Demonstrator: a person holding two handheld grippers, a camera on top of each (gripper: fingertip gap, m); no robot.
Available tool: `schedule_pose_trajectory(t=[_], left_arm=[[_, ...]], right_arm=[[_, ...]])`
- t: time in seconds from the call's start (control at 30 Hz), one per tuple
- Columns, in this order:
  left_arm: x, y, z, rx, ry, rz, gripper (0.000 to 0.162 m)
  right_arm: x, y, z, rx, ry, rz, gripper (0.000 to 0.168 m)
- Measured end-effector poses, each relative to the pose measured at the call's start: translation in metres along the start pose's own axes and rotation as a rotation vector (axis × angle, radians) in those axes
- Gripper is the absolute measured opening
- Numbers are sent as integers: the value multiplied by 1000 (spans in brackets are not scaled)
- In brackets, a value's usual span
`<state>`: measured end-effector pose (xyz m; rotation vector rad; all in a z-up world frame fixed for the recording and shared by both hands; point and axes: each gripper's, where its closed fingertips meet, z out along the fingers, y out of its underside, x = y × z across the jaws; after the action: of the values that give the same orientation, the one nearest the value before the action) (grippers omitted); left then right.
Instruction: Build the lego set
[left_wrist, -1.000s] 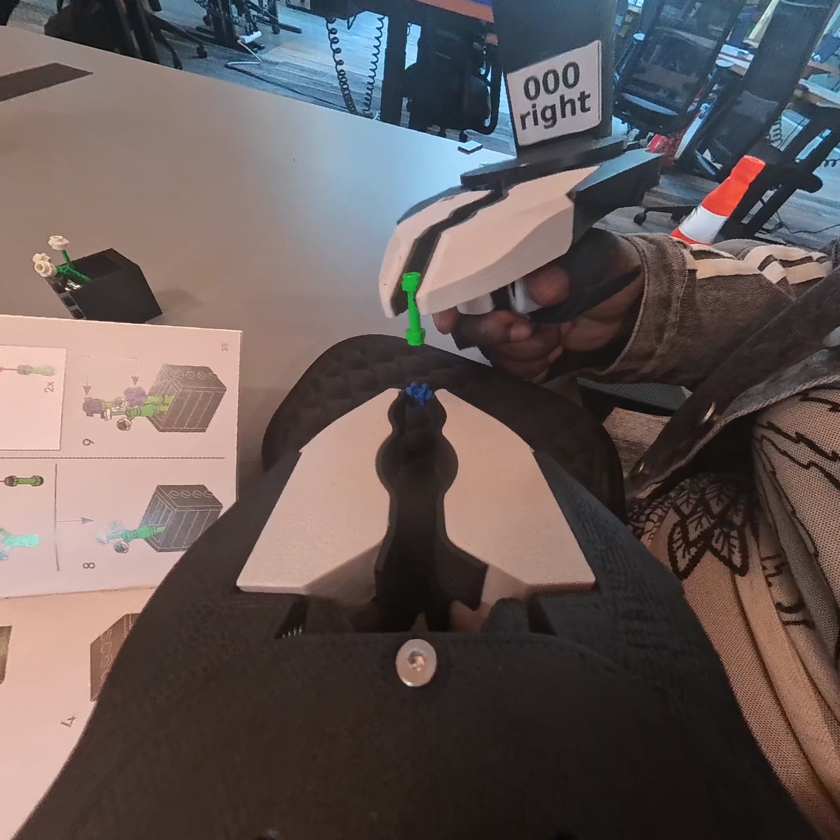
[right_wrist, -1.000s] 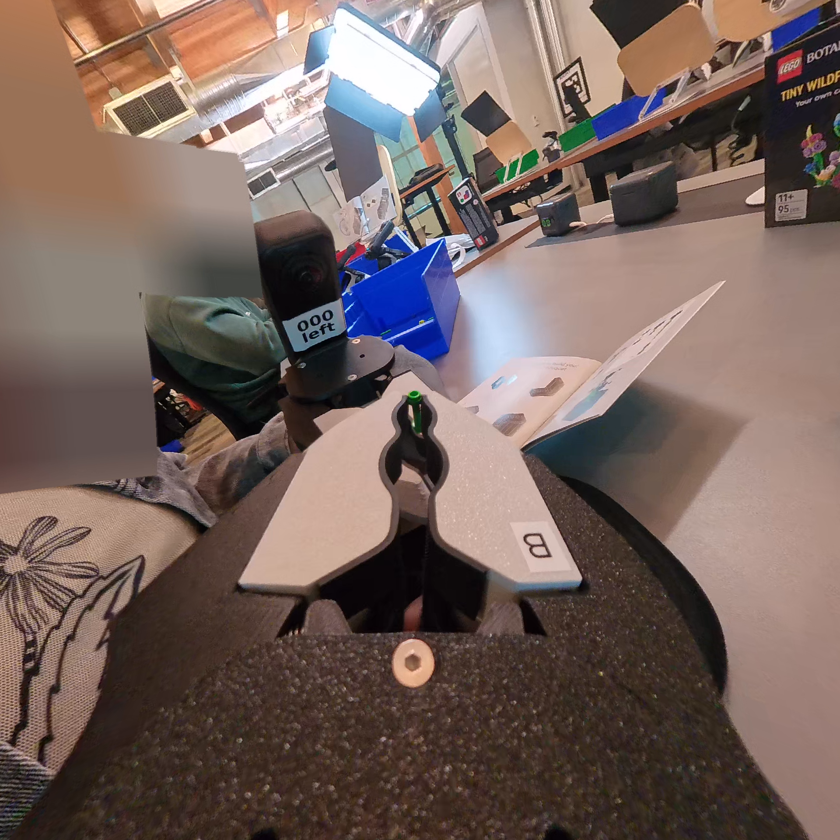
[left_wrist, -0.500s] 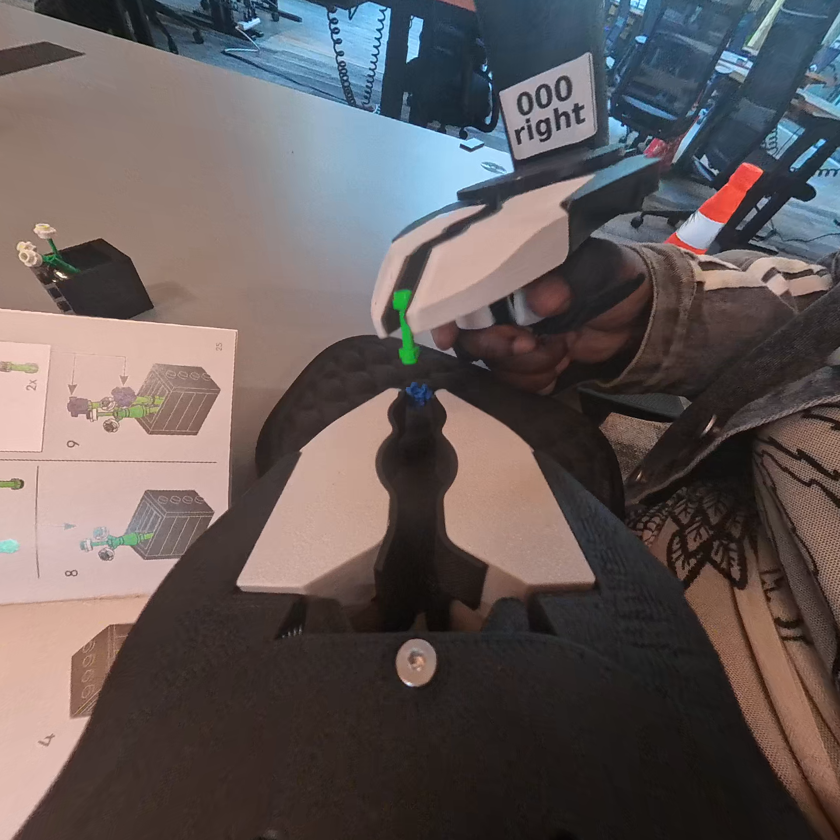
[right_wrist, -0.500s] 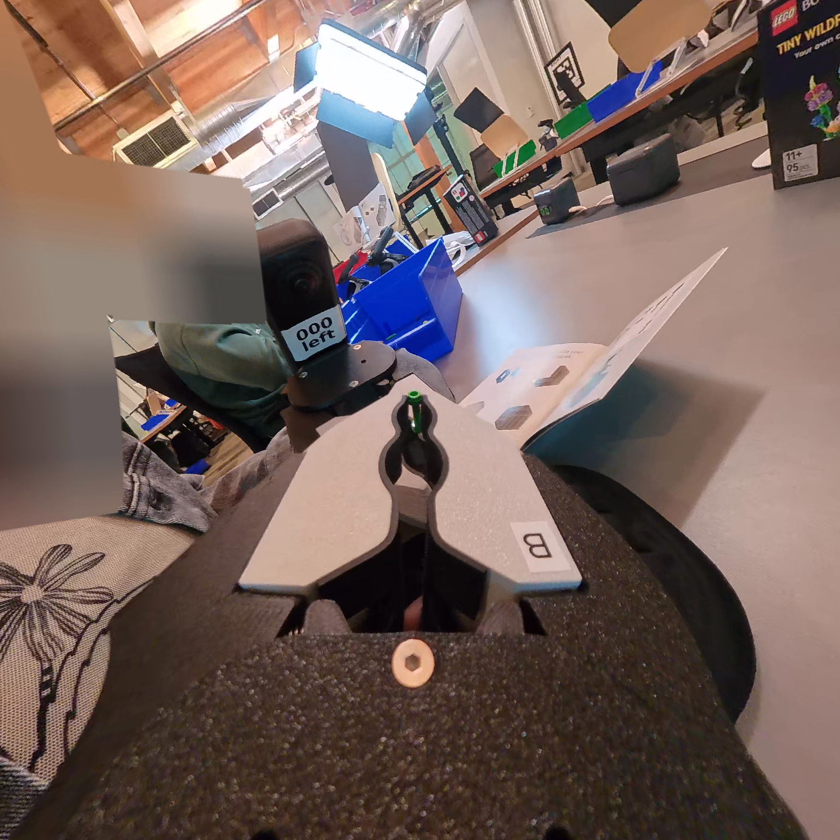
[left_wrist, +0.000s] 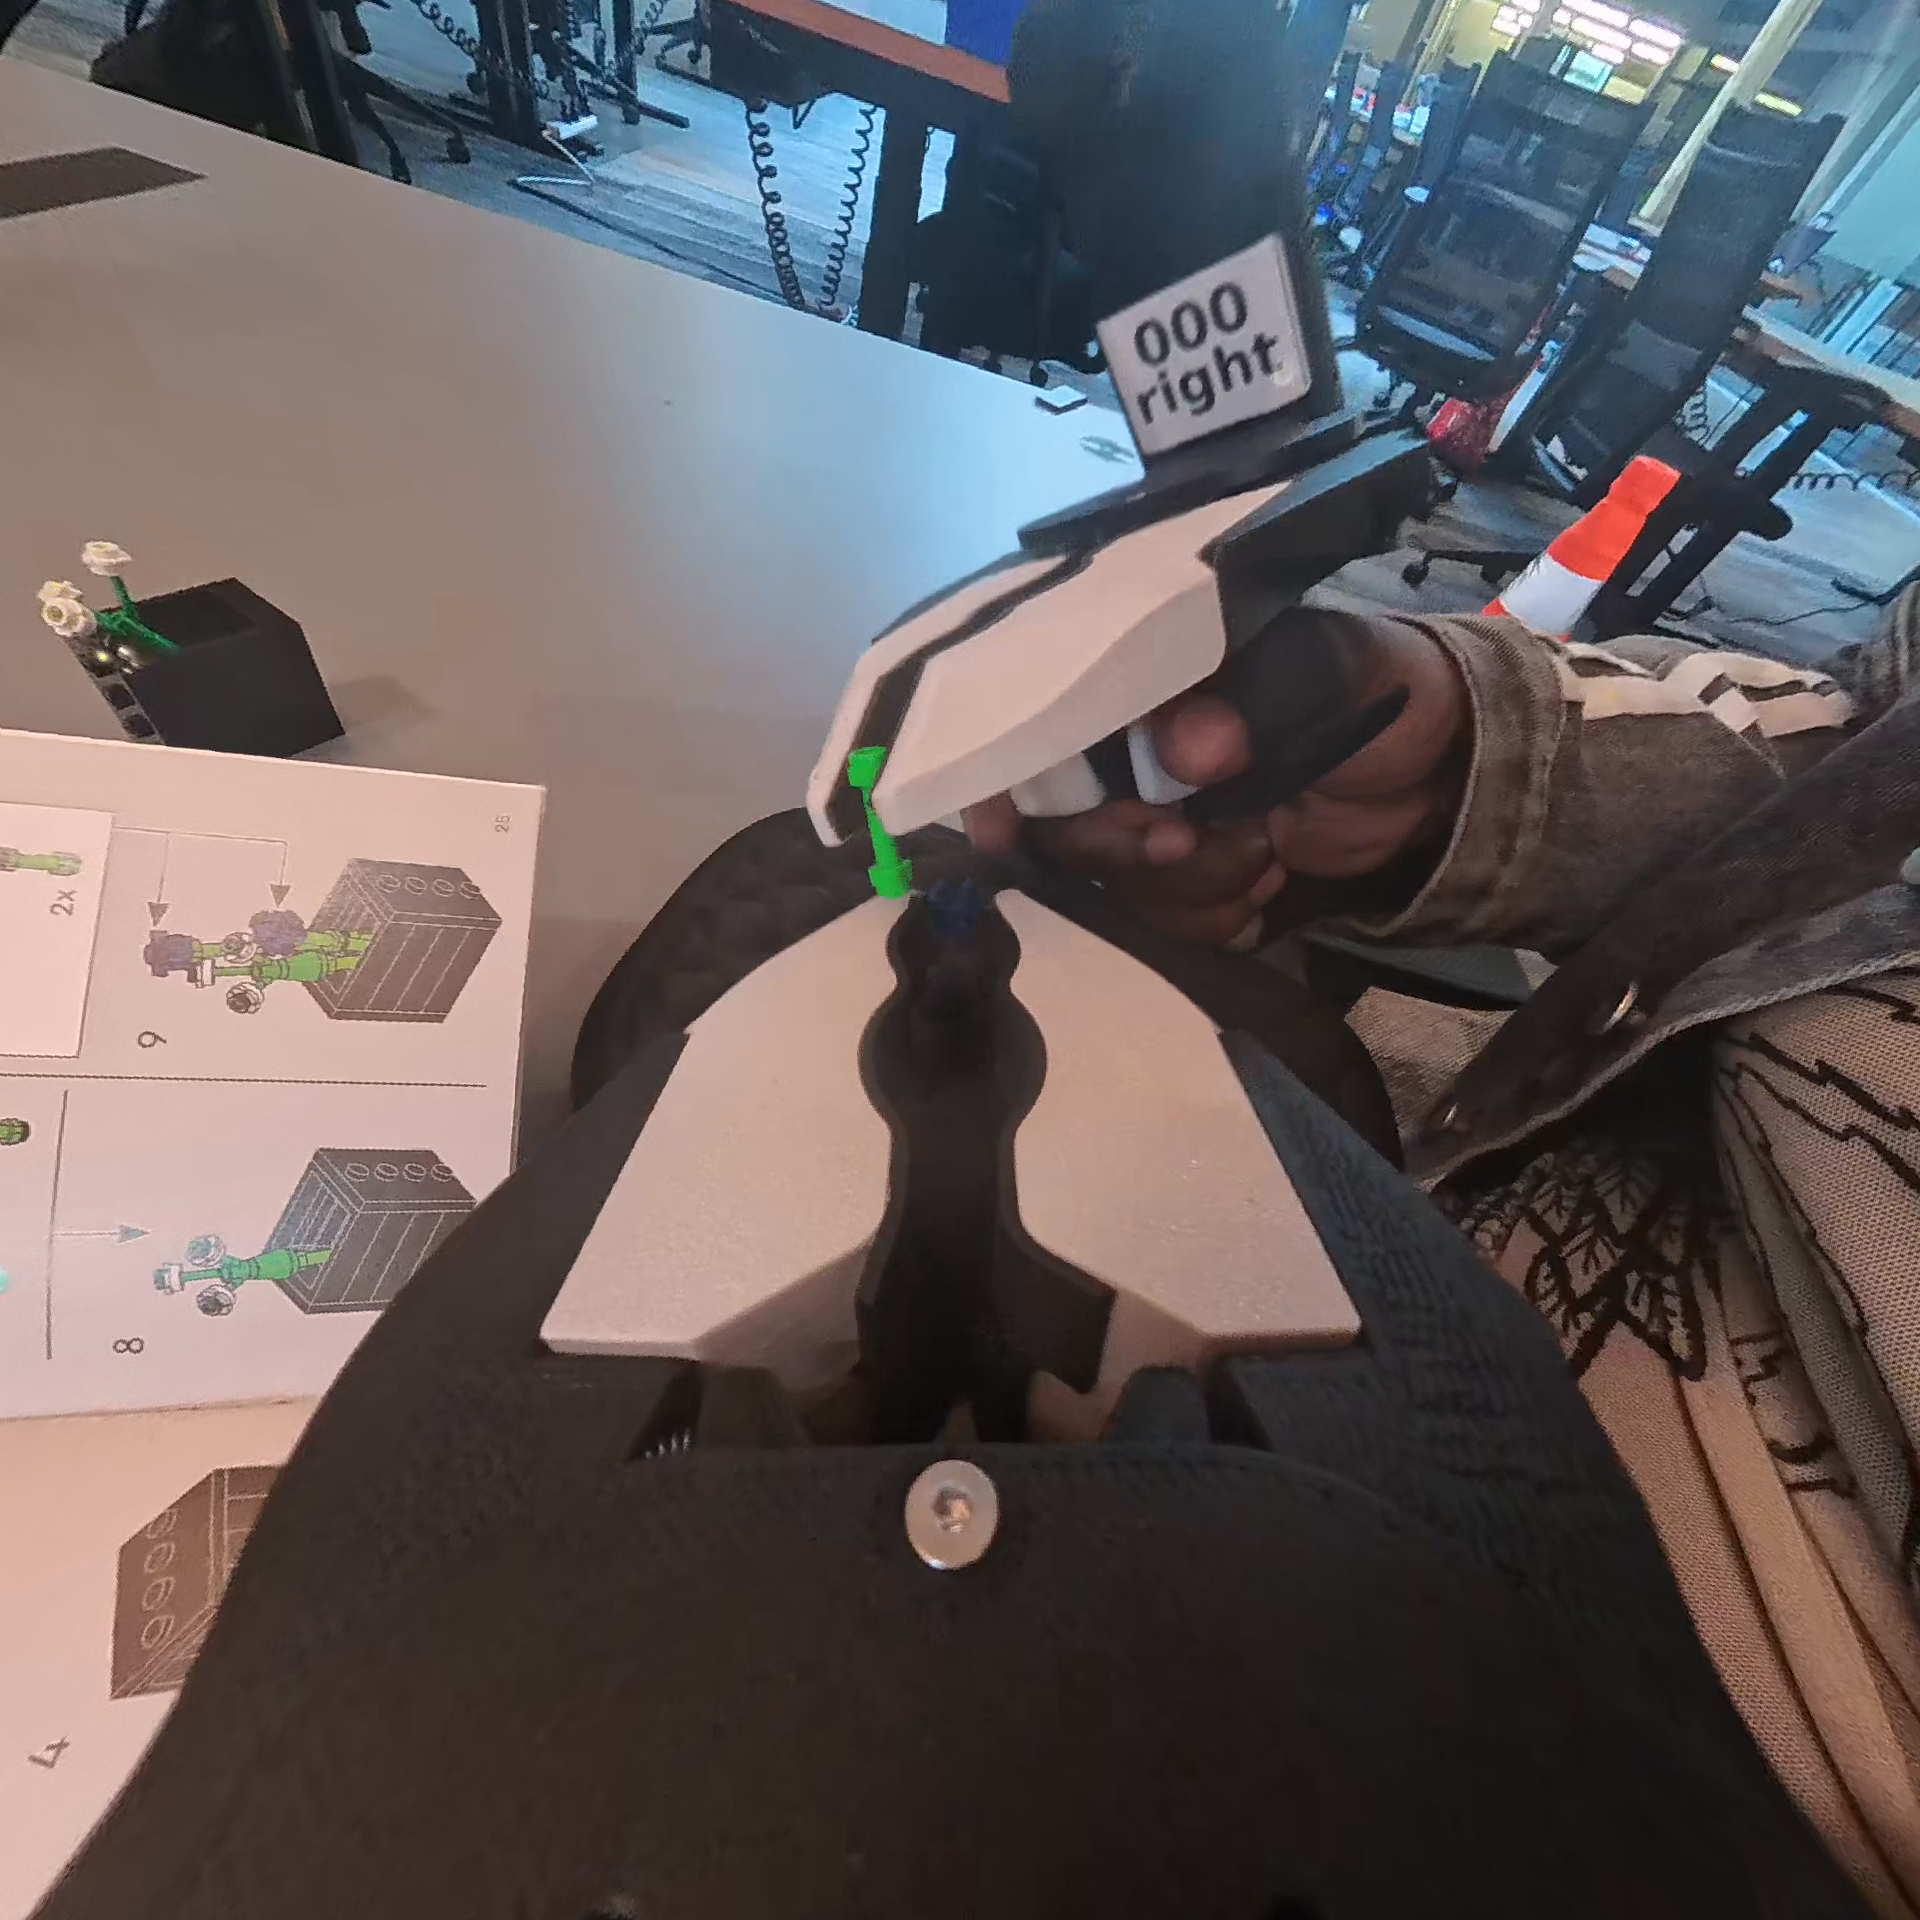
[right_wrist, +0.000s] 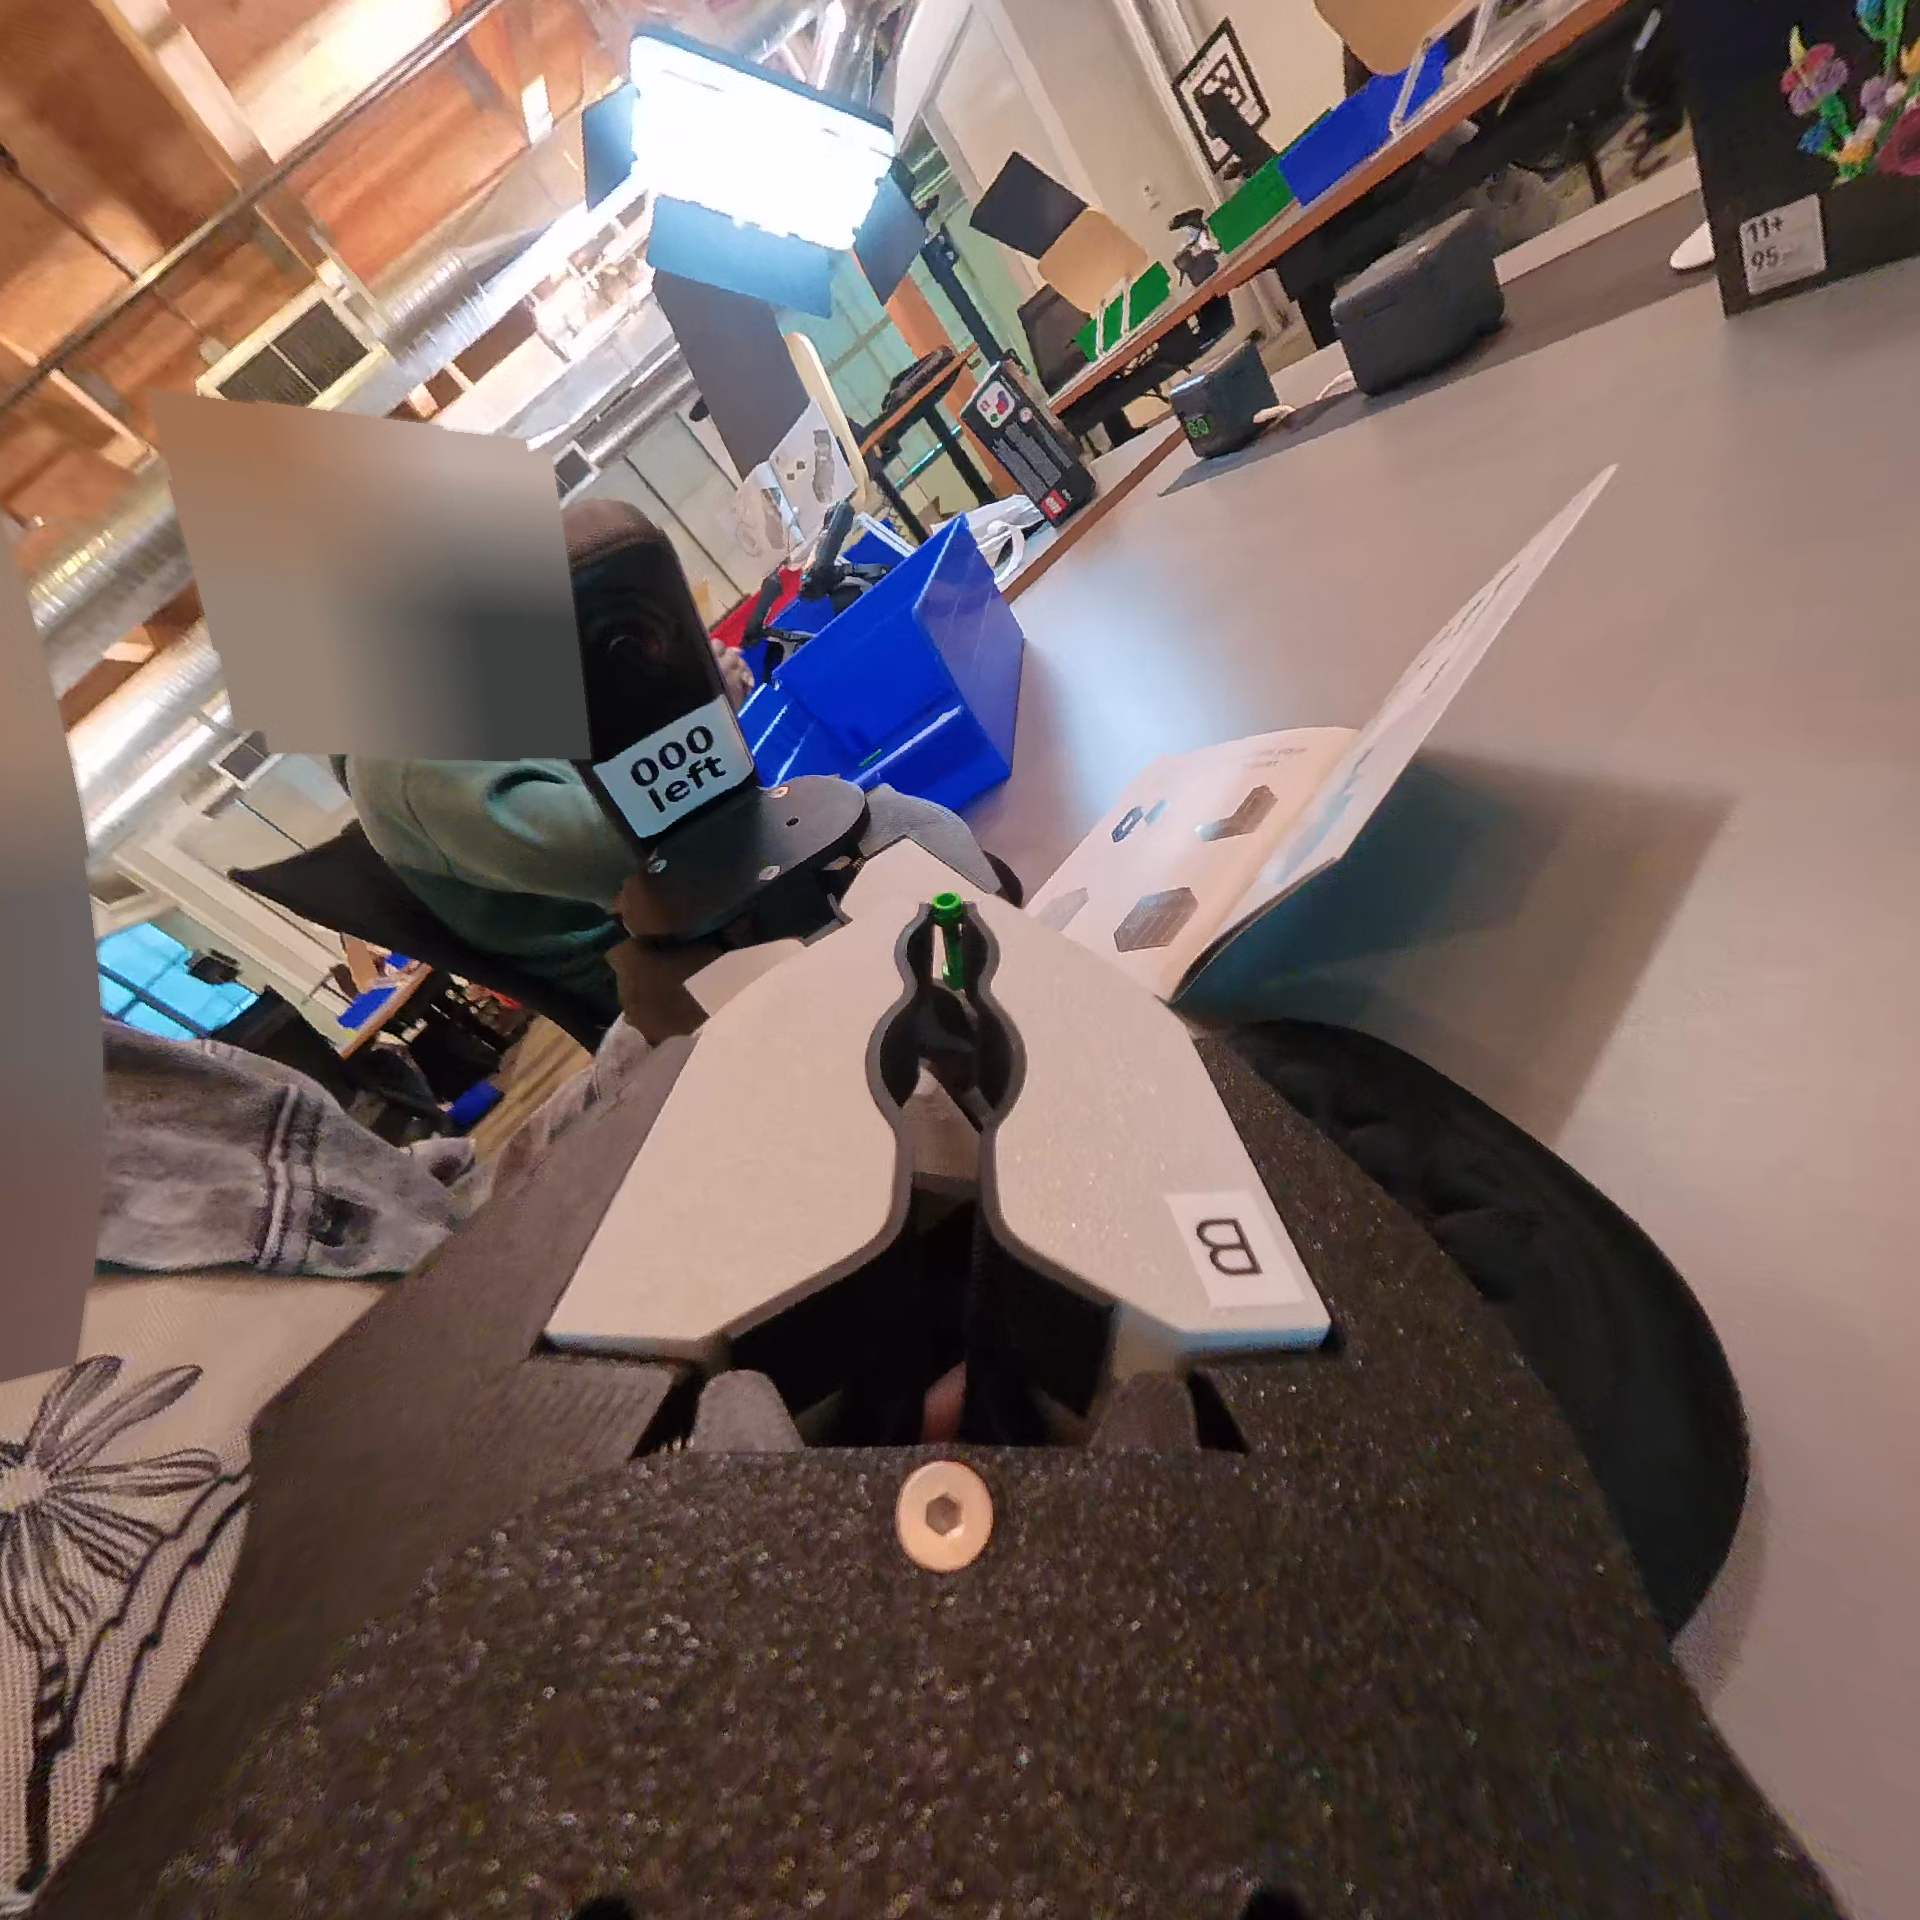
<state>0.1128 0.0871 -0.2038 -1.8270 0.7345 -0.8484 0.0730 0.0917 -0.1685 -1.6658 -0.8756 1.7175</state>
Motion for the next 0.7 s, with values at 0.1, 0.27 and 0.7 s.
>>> schedule_pose_trajectory(t=[0.1,0.27,0.7], left_arm=[[-1,-2,-2,20,10,-18,11],[-1,-5,-5,46,10,-27,11],[-3,3,-2,-15,-28,-11,11]], right_arm=[[2,-2,-2,18,7,23,5],[5,-2,-8,17,17,25,5],[17,18,-22,-104,107,-73,5]])
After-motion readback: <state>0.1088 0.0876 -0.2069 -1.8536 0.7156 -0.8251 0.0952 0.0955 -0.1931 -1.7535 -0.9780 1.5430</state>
